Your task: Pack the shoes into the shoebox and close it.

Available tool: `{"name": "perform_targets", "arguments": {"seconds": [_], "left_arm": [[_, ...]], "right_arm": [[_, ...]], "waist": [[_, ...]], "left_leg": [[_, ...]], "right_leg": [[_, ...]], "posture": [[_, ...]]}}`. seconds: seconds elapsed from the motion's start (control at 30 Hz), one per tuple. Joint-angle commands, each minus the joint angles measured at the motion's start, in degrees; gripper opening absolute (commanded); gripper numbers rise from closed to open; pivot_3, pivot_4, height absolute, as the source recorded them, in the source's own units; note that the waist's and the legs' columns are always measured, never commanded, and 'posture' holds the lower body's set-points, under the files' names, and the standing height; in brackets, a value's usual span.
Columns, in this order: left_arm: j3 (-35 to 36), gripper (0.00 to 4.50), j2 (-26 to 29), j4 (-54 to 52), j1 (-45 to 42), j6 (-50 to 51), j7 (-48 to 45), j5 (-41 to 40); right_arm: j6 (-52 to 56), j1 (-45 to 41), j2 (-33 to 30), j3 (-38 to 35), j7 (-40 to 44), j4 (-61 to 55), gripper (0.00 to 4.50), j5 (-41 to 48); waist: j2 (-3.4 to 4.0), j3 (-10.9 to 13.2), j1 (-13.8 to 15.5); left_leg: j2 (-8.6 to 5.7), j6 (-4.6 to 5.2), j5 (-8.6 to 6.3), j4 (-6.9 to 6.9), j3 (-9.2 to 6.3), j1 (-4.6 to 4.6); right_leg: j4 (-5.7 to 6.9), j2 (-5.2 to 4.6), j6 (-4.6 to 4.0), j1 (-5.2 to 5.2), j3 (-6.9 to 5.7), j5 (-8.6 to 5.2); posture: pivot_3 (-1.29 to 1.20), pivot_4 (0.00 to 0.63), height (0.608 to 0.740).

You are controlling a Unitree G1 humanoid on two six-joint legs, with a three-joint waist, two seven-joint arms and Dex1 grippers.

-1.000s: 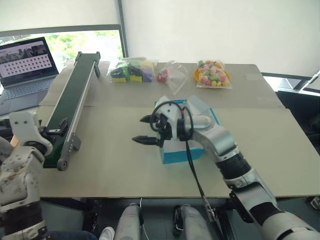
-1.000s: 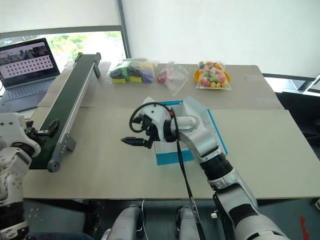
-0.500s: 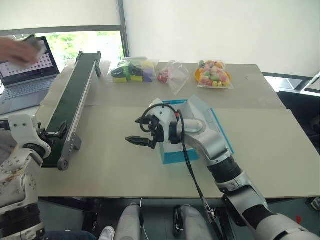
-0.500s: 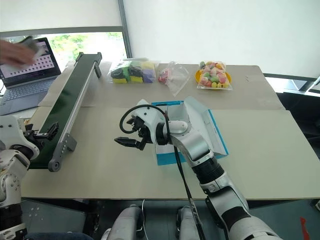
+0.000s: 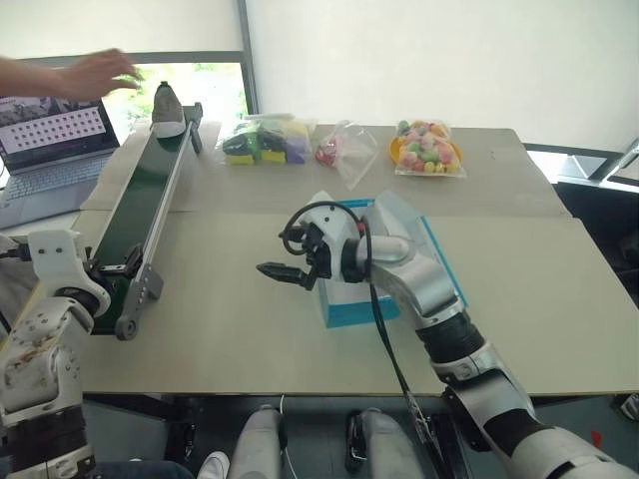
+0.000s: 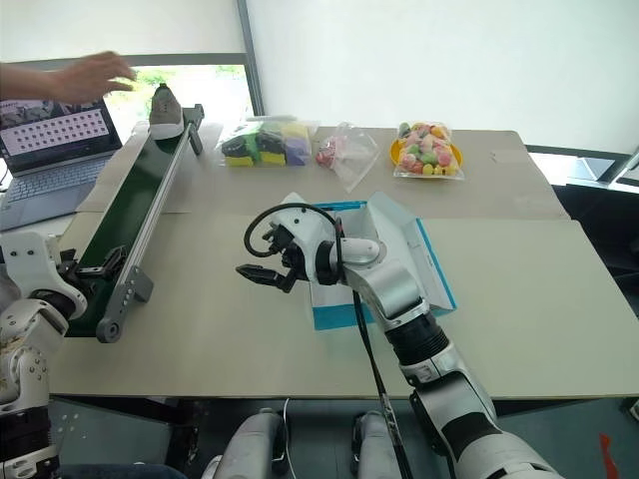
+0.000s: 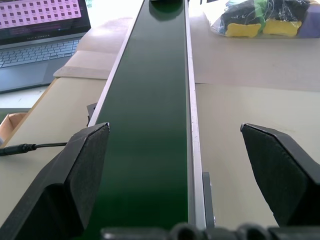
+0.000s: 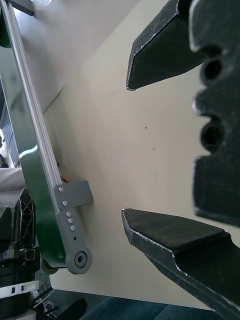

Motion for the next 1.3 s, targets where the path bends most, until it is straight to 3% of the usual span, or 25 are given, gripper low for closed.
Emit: {"name": "perform_targets", "arguments": {"seconds": [0.03, 0.63, 1.3], "left_arm": [[0.4, 4.5, 0.4, -0.7, -0.3, 0.1, -0.2, -0.3], [0.8, 4.5, 1.2, 1.6, -1.7, 2.3, 0.9, 0.5], [0.2, 4.5, 2.4, 5.5, -3.9, 2.0, 1.8, 2.0]], "right_arm": [[0.5, 0.8, -0.5, 0.2, 1.8, -3.0, 4.48, 1.0], [-2.3, 1.5, -1.6, 1.3, -1.3, -0.6, 4.48, -5.7], [-1.2, 2.4, -0.5, 0.4, -2.5, -2.0, 4.48, -5.1]], "waist": [[0.0, 0.0, 0.0], [0.0, 0.0, 0.0], [-0.01, 0.0, 0.0]], "left_leg": [[0.0, 0.0, 0.0, 0.0, 0.0, 0.0], [0.0, -0.01, 0.0, -0.02, 0.0, 0.0], [0.0, -0.01, -0.01, -0.06, 0.01, 0.0]], "right_leg": [[0.0, 0.0, 0.0, 0.0, 0.0, 0.0], [-0.04, -0.02, -0.08, 0.0, -0.01, -0.05], [-0.05, -0.03, -0.09, -0.01, -0.01, -0.06]], "posture": [[0.0, 0.15, 0.681], [0.0, 0.15, 0.681], [0.0, 0.15, 0.681]]}}
